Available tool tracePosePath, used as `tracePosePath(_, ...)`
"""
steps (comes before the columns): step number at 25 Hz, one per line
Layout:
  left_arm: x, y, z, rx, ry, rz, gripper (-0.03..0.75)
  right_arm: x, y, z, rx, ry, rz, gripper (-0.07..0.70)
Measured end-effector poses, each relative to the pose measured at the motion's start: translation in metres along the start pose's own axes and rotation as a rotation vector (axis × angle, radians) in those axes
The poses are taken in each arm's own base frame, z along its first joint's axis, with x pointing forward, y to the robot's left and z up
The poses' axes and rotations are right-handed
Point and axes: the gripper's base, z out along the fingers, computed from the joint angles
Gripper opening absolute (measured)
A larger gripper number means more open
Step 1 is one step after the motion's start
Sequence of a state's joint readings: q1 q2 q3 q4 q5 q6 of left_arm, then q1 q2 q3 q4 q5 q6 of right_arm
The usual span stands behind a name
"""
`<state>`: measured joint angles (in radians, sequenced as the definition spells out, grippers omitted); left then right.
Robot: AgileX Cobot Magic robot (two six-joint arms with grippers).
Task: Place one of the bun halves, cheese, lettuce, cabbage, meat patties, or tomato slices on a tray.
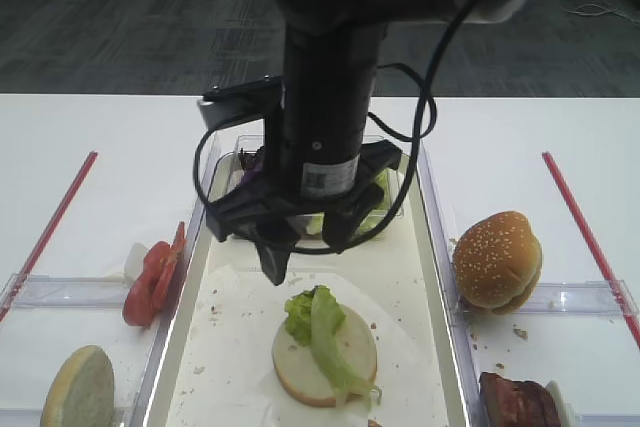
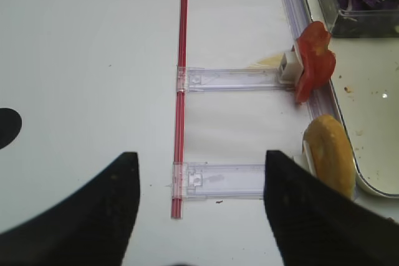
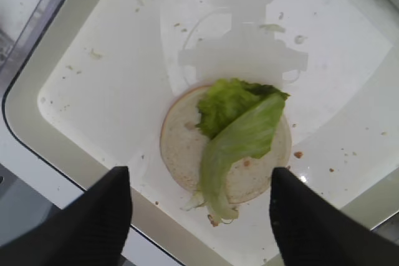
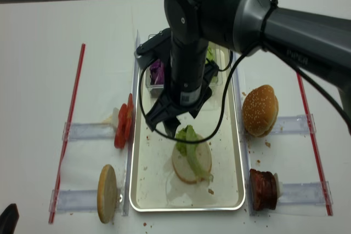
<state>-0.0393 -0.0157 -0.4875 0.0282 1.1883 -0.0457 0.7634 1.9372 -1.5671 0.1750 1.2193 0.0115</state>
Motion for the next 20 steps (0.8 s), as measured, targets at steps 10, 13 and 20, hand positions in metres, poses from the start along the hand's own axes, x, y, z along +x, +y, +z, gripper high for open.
tracePosePath(10,0.000,0.000,0.000,0.000,0.000,0.000,0.412,0.000,-0.087,-0.015,0.003,-0.039,0.225,0.470)
tracePosePath(13,0.000,0.000,0.000,0.000,0.000,0.000,0.412,0.004,-0.114,-0.020,0.007,-0.052,0.287,0.468)
tracePosePath(20,0.000,0.000,0.000,0.000,0.000,0.000,0.412,0.023,-0.180,-0.032,0.026,-0.081,0.458,0.468)
